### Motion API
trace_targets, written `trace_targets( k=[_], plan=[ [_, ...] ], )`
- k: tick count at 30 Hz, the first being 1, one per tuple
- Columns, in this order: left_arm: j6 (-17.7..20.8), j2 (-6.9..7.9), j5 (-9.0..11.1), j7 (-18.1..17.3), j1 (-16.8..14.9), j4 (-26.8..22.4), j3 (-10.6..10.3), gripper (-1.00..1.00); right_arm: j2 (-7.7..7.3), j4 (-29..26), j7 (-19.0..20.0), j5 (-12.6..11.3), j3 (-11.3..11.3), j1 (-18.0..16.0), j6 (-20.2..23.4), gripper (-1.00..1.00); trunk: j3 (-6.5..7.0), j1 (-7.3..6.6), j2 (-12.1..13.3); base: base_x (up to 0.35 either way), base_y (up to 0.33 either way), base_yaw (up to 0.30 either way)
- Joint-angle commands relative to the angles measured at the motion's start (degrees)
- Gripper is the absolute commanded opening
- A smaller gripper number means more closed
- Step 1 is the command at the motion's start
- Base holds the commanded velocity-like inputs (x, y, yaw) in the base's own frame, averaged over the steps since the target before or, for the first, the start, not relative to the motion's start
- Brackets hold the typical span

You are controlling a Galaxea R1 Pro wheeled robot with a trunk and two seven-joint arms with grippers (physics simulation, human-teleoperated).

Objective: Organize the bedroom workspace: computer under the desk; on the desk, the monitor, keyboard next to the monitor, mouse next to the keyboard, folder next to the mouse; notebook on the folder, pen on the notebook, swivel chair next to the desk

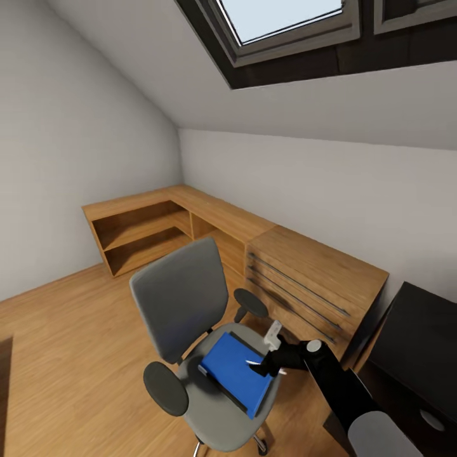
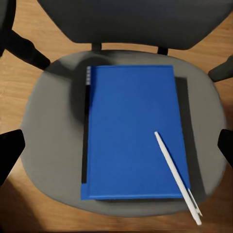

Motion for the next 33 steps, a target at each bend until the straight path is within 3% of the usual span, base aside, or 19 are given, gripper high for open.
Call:
trace_targets(
  k=[1,9,17,23,27,28,33],
  plan=[
    [0.26,0.0,0.5,0.35,0.02,-0.15,-0.01,1.0,-0.19,-0.04,0.53,0.25,0.1,-0.13,0.27,1.0,-0.07,0.01,-0.06,0.013,-0.01,0.0],
    [0.37,-0.03,0.9,0.4,0.01,-0.02,0.2,1.0,-1.49,0.5,1.88,0.46,0.33,-0.45,0.08,1.0,-0.07,0.01,-0.06,0.103,-0.101,0.0],
    [0.66,-0.28,1.37,0.56,0.16,-0.63,0.38,1.0,-1.38,0.22,6.34,0.02,0.12,-0.43,-0.03,1.0,-0.07,0.01,-0.06,0.015,-0.015,0.0],
    [0.69,-0.71,1.57,0.73,0.24,-0.95,0.55,1.0,-1.2,-0.49,7.31,-0.28,-0.08,-0.46,-0.29,1.0,-1.14,1.33,-2.46,0.003,-0.003,0.0],
    [0.7,-0.7,4.12,0.78,0.26,-1.03,0.57,1.0,-0.99,-4.13,7.42,-0.51,-0.57,-0.32,-0.18,1.0,-1.86,2.21,-4.07,0.0,0.0,0.0],
    [0.74,-0.6,5.57,0.79,0.27,-1.04,0.56,1.0,-0.81,-9.3,7.39,-0.62,-0.69,0.12,0.07,1.0,-2.04,2.43,-4.47,0.0,0.0,0.0],
    [0.85,-0.25,6.76,0.77,0.27,-1.06,0.57,1.0,-0.68,-15.06,7.4,-0.8,-0.79,1.09,0.95,1.0,-2.94,3.53,-6.48,0.0,0.0,0.0]
  ],
)
